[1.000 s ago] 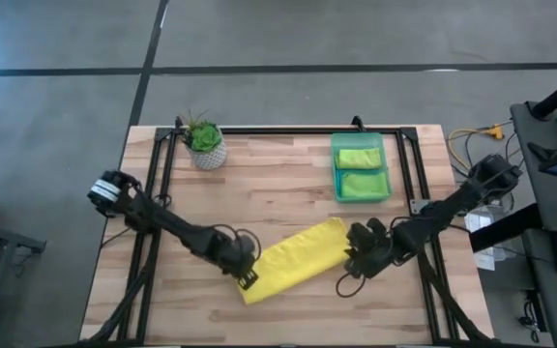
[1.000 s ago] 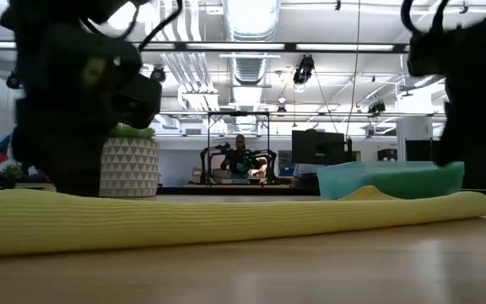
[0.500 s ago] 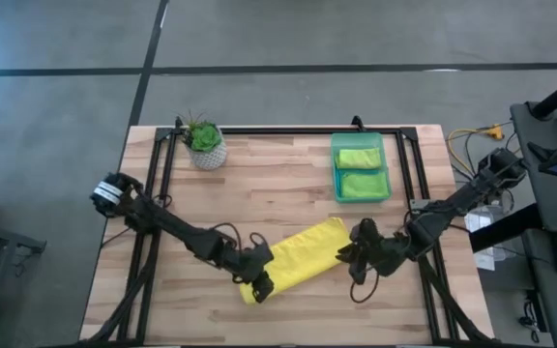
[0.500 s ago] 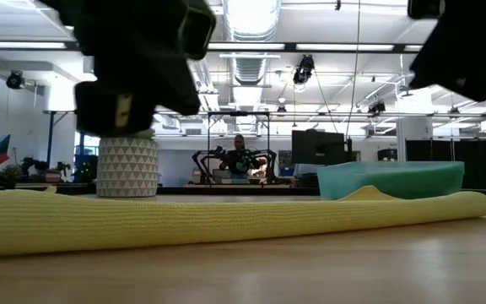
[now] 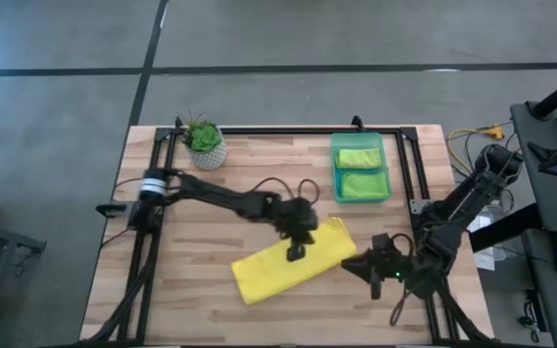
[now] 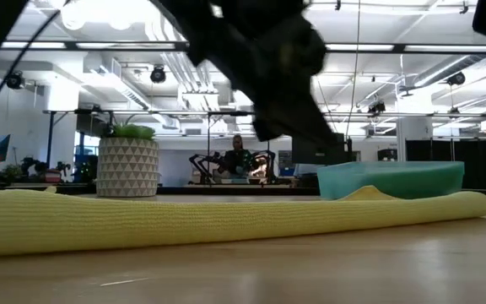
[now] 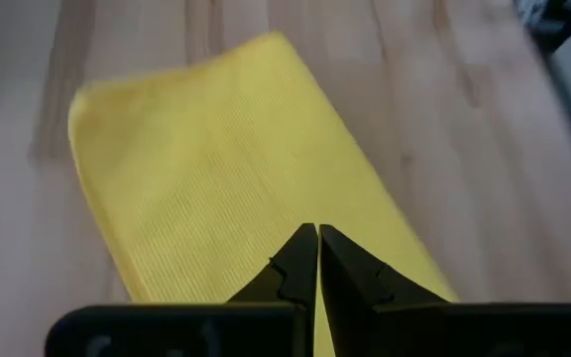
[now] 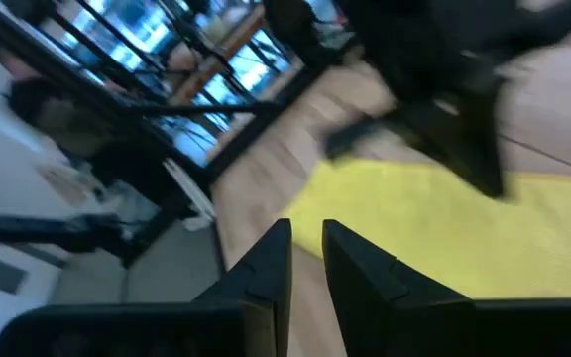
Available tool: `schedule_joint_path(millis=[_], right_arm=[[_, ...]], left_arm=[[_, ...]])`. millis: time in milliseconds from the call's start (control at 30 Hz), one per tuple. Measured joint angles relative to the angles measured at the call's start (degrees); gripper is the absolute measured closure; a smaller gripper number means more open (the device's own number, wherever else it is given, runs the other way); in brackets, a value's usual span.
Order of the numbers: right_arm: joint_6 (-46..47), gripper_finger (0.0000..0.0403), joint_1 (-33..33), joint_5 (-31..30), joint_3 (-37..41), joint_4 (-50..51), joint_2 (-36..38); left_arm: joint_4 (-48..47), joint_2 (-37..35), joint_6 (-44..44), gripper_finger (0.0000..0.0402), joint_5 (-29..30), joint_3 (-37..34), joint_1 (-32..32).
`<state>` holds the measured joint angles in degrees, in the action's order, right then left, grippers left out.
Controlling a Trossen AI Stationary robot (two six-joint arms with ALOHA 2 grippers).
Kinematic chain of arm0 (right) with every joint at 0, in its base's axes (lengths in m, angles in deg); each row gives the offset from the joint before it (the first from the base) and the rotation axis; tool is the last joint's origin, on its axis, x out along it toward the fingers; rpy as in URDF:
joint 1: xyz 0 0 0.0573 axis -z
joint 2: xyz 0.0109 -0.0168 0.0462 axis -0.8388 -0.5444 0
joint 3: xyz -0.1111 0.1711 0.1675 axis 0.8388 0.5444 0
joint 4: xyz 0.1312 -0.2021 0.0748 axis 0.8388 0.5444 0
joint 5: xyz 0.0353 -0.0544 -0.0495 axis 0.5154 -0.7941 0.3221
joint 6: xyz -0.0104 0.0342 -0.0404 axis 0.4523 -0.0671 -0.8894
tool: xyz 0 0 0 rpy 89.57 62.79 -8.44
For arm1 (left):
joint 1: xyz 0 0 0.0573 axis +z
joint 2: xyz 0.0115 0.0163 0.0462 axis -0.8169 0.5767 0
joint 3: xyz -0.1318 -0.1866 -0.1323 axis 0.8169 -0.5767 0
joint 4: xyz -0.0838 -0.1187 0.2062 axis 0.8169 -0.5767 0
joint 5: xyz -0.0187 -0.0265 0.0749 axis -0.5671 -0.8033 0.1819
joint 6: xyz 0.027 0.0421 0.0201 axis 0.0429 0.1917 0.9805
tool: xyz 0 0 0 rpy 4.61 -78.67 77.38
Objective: Fold microfiber towels
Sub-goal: Fold the yellow towel
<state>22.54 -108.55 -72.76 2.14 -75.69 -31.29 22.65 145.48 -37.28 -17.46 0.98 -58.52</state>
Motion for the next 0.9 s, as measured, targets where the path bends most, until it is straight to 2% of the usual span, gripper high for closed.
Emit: schedule_joint_path(millis=[200, 333, 433, 567, 767, 900], right_arm=[[-4.5, 0.0346, -0.8, -5.2, 0.0, -11.3, 0.0], [-11.9, 0.0346, -0.7, -8.4, 0.0, -20.7, 0.0], [-17.0, 0.0346, -0.7, -9.5, 0.0, -26.2, 0.1], [-19.2, 0.0346, -0.7, -10.6, 0.0, -27.7, 0.1], [-21.4, 0.0346, -0.7, -13.6, 0.0, -27.6, 0.1], [-22.6, 0.0346, -0.7, -15.0, 0.0, -27.7, 0.1]], left_arm=[[-0.1, 11.8, 10.9, 0.0401, 0.5, 11.8, 1.8], [-0.3, 16.6, 12.3, 0.0401, 7.8, 16.8, 2.5], [-1.1, 17.2, 12.3, 0.0401, 13.2, 17.4, 3.4], [-6.9, 17.1, 12.3, 0.0401, 20.5, 17.2, 4.6], [-16.5, 16.0, 12.3, 0.0401, 21.0, 16.7, 6.3], [-16.2, 13.3, 12.7, 0.0401, 21.1, 14.2, 6.4]])
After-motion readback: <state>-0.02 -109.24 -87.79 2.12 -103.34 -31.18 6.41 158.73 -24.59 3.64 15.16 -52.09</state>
